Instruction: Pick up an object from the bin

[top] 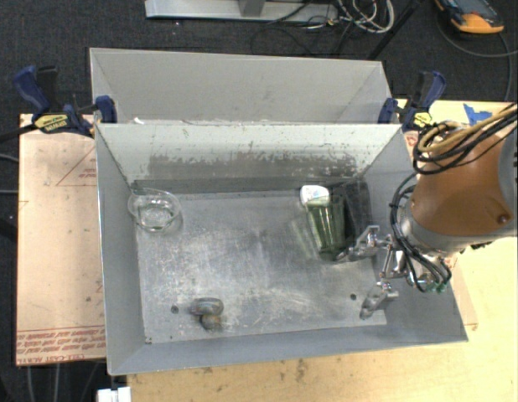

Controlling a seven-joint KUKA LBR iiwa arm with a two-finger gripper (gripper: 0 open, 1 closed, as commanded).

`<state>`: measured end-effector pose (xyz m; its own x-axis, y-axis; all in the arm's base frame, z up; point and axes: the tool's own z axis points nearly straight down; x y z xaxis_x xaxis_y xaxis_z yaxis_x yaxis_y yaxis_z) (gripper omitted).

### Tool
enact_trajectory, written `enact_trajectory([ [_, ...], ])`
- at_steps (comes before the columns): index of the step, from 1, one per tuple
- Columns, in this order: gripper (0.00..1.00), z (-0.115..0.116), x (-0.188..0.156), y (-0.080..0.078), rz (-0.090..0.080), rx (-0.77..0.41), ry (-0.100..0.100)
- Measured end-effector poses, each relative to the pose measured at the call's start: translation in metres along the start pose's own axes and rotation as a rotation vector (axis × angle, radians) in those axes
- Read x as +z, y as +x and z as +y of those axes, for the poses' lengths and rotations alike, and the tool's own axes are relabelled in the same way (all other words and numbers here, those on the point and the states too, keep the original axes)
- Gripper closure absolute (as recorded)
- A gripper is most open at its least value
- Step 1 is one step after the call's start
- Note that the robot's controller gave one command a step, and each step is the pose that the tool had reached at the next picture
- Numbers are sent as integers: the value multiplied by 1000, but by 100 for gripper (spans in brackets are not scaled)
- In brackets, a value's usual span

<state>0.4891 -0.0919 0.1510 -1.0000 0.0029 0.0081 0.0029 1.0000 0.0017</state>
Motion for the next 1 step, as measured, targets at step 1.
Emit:
enact_trajectory([
  [1,0,0,-4,-2,-8,-3,1],
])
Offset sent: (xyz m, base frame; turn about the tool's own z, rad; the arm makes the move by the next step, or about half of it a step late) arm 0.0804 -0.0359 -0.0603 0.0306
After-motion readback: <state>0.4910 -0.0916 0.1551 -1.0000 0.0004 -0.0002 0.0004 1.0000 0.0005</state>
